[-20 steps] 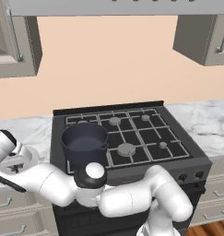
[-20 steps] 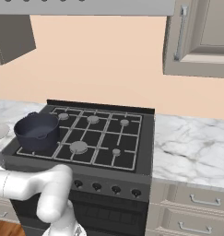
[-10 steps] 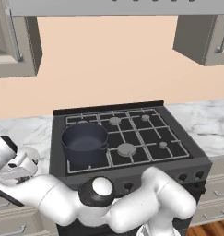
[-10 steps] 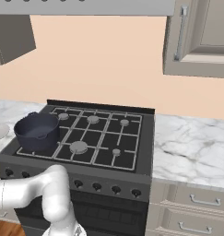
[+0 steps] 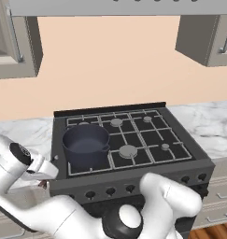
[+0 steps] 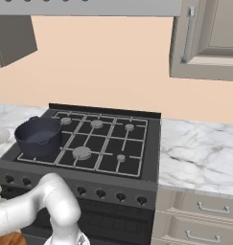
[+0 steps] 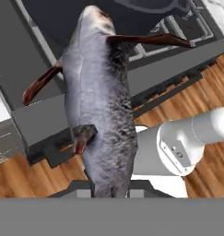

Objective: Retrieve the frozen meat and place it in the pot on a burner. Then turn the burner on.

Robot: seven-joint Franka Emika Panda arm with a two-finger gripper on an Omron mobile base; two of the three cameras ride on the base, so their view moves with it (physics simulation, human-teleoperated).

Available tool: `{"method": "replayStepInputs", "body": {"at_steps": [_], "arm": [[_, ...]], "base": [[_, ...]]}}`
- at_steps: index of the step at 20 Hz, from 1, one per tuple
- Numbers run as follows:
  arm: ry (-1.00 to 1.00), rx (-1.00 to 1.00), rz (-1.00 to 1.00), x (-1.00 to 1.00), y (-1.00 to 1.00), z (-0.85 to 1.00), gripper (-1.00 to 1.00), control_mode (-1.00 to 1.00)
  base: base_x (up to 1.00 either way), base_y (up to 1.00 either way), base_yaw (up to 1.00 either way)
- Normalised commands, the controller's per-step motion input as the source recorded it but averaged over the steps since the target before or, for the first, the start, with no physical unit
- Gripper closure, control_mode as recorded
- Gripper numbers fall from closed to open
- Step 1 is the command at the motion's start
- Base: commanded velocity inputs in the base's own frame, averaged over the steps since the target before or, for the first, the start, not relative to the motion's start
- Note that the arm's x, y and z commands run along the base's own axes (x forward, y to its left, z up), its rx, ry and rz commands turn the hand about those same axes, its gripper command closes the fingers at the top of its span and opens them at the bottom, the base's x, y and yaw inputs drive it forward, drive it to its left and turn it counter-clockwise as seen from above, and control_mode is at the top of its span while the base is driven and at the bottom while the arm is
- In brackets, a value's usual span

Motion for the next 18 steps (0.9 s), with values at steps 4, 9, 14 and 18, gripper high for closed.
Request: {"method": "replayStepInputs", "body": {"at_steps": [4,9,14,18], "arm": [[-0.19,0.0,0.27,-0.13,-0.89,0.41,1.0,-1.0],[-0.12,0.03,0.54,0.2,-0.93,0.26,1.0,-1.0],[0.03,0.1,0.49,0.39,-0.71,0.36,1.0,-1.0],[0.46,0.22,0.18,0.72,-0.78,0.22,1.0,-1.0]], "base": [[0.0,0.0,0.0],[0.0,0.0,0.0],[0.0,0.0,0.0],[0.0,0.0,0.0]]}}
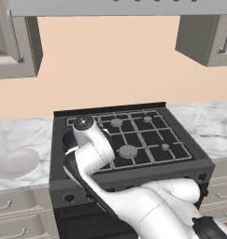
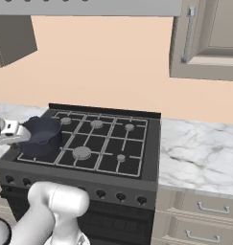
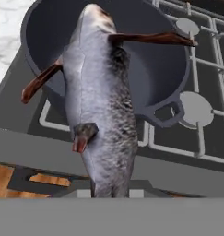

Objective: Retrieve the frozen meat and place it in the pot on a burner. Then turn the burner on.

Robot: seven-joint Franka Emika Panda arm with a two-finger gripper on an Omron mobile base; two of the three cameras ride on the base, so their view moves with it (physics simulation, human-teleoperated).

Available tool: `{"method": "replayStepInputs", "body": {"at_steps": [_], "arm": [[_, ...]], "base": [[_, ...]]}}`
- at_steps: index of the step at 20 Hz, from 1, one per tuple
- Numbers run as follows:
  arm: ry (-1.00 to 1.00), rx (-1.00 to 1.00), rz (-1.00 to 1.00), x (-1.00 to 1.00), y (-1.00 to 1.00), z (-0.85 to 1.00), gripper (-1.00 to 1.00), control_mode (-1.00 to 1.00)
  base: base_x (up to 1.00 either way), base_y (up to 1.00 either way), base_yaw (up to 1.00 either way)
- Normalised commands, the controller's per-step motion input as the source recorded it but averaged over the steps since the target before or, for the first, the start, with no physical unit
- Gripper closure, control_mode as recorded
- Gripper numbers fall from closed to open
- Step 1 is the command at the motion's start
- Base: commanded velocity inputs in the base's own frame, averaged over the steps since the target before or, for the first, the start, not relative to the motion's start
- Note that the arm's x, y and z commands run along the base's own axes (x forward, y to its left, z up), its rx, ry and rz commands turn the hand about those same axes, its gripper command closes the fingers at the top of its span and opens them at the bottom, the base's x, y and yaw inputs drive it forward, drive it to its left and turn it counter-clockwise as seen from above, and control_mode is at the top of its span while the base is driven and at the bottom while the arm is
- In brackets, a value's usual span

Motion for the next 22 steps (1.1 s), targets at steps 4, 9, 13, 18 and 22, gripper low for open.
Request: {"method": "replayStepInputs", "body": {"at_steps": [4,9,13,18,22], "arm": [[0.4,0.03,0.03,0.54,-0.43,0.42,1.0,-1.0],[0.27,0.0,0.0,0.39,-0.1,0.48,1.0,-1.0],[0.11,0.0,0.03,0.42,0.0,0.19,1.0,-1.0],[0.0,0.02,0.01,0.54,0.0,-0.05,1.0,-1.0],[-0.03,0.0,0.02,0.63,0.01,-0.18,1.0,-1.0]], "base": [[0.0,0.0,0.0],[0.0,0.0,0.0],[0.0,0.0,0.0],[0.0,0.0,0.0],[0.0,0.0,0.0]]}}
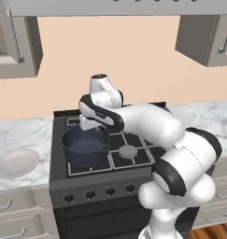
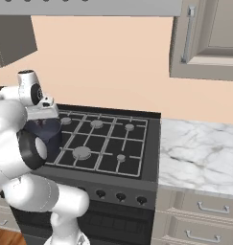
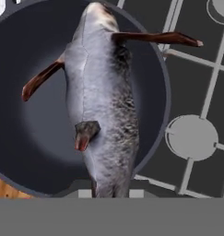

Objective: Retrieve the frozen meat and place it in the pot on a burner. Then turn the burner on.

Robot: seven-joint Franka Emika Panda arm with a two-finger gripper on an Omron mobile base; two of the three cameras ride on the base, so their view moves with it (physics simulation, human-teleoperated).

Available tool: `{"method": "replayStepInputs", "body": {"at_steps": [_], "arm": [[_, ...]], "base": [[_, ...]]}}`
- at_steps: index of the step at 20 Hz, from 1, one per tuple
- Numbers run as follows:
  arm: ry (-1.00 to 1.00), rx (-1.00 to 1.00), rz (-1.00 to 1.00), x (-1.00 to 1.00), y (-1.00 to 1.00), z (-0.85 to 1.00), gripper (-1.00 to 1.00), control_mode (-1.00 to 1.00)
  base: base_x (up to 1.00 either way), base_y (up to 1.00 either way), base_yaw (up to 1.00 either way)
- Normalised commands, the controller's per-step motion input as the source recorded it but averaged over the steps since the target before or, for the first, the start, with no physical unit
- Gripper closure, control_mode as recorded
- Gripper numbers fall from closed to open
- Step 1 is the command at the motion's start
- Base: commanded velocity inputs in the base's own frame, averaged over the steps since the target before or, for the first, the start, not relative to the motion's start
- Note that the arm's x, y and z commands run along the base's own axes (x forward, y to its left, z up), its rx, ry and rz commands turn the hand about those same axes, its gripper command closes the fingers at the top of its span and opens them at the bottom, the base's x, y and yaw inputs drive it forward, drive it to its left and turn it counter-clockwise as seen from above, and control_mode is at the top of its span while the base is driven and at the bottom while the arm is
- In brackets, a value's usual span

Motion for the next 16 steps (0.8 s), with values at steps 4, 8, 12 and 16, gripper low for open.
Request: {"method": "replayStepInputs", "body": {"at_steps": [4,8,12,16], "arm": [[0.0,0.0,0.02,0.34,0.19,-0.26,1.0,-1.0],[0.01,0.0,0.0,0.15,0.3,-0.38,1.0,-1.0],[0.11,0.0,0.0,0.0,0.04,-0.52,1.0,-1.0],[0.13,0.0,0.0,0.0,0.0,-0.62,1.0,-1.0]], "base": [[0.0,0.0,0.0],[0.0,0.0,0.0],[0.0,0.0,0.0],[0.0,0.0,0.0]]}}
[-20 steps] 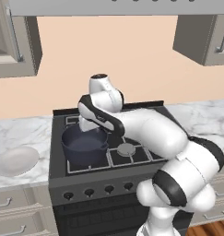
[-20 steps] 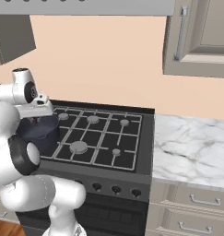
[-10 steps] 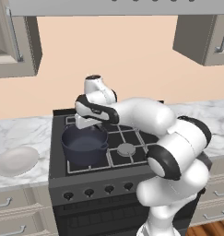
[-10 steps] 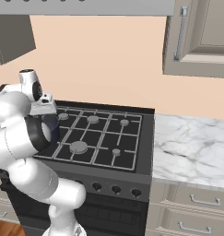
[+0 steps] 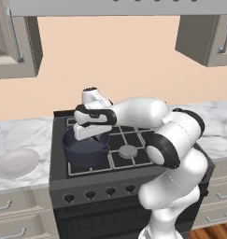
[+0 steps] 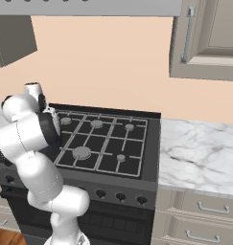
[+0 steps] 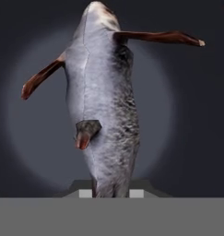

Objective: Retrieve the frozen meat and place it in the pot on a burner. Then turn the burner on.

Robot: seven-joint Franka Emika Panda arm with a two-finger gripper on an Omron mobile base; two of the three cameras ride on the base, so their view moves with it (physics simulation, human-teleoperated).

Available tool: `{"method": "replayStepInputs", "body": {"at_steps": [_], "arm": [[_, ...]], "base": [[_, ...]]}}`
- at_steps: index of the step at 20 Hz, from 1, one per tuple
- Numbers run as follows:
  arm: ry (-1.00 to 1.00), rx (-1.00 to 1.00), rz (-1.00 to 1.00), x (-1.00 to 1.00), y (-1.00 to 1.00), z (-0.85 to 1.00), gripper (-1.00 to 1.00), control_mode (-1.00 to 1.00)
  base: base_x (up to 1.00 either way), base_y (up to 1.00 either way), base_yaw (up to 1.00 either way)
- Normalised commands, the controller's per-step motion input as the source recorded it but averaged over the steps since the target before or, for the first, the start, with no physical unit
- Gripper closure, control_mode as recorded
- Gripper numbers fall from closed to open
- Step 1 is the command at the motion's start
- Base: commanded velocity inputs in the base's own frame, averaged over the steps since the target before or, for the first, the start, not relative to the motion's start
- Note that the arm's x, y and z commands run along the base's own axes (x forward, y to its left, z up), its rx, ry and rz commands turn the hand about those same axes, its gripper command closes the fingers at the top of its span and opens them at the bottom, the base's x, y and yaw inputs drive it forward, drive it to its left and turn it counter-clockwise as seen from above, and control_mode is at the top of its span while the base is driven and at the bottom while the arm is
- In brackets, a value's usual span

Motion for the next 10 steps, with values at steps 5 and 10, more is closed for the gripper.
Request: {"method": "replayStepInputs", "body": {"at_steps": [5,10], "arm": [[0.03,0.0,0.0,0.0,0.01,-0.21,1.0,-1.0],[0.0,0.0,0.0,0.0,0.02,-0.06,-1.0,-1.0]], "base": [[0.0,0.0,0.0],[0.0,0.0,0.0]]}}
